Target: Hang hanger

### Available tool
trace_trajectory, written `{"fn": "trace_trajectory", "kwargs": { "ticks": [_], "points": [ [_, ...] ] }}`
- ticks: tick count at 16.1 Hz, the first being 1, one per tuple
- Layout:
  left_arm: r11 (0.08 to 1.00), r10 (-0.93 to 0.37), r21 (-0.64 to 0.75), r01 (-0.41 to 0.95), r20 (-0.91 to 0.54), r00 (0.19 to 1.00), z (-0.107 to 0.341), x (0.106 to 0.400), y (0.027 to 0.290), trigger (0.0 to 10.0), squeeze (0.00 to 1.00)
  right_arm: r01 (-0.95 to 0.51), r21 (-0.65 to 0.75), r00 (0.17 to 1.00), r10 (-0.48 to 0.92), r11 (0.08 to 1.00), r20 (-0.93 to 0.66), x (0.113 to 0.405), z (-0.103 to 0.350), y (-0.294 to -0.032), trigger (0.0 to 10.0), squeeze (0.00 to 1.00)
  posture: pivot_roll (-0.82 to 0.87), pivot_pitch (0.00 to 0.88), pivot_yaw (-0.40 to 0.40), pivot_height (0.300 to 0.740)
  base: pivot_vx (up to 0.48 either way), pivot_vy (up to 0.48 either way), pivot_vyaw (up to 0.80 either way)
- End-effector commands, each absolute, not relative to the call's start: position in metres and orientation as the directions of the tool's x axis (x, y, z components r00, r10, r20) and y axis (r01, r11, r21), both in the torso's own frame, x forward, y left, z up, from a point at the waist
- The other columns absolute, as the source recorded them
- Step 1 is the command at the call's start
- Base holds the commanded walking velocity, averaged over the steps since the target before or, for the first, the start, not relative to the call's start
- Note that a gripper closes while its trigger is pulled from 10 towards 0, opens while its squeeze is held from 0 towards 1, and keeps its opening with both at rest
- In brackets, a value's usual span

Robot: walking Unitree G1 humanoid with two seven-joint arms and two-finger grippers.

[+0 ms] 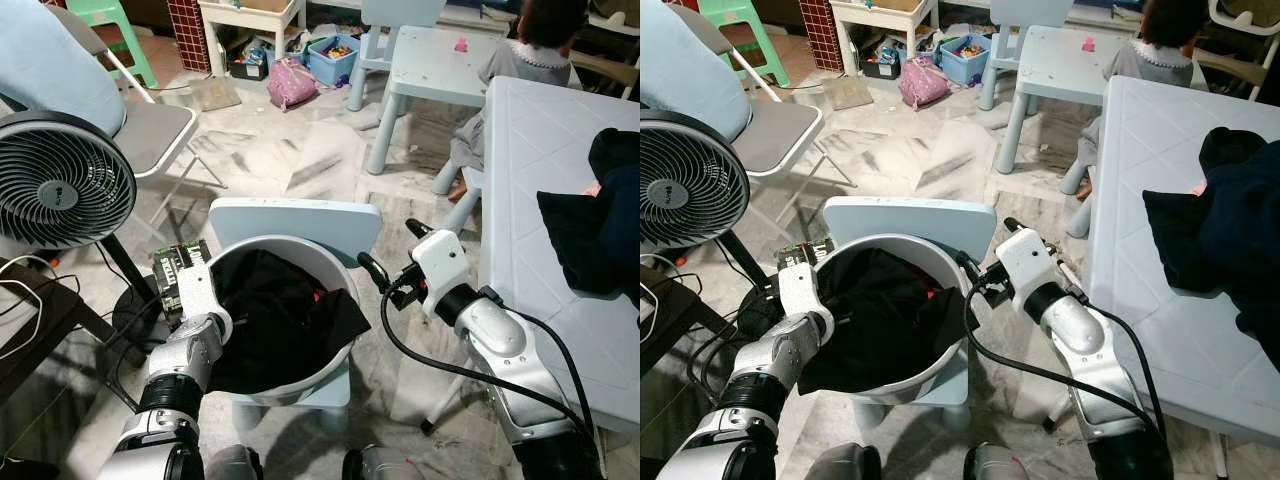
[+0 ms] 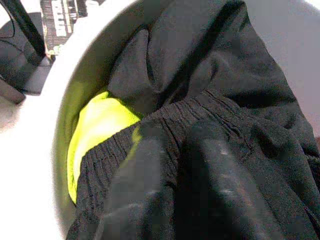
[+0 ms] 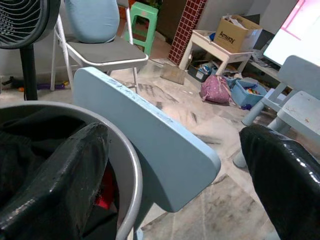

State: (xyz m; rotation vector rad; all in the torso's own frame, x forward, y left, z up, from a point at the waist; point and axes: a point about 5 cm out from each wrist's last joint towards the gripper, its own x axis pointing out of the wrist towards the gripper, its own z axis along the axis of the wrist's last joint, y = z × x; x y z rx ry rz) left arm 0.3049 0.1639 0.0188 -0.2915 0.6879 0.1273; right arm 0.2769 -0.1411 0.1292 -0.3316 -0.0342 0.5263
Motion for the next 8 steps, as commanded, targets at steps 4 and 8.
{"fn": "trace_trajectory", "kwargs": {
  "ticks": [4,8],
  "points": [
    [0.954,0.017,-0.219,-0.206,-0.644,0.765,0.0165,0.3052,0.1643,0.0,0.00,-0.483,-0.325,0.867,0.495,0.813,-0.051,0.2774,0.1283,-0.1403,10.0,0.00,-0.07,0.049,0.012,0.740,0.000,0.000,0.00],
    [0.953,0.015,-0.223,-0.207,-0.645,0.764,0.0150,0.3047,0.1634,0.0,0.00,-0.483,-0.325,0.868,0.495,0.813,-0.049,0.2776,0.1285,-0.1406,10.0,0.00,-0.07,0.051,0.010,0.740,0.000,0.000,0.00]
  ]
}}
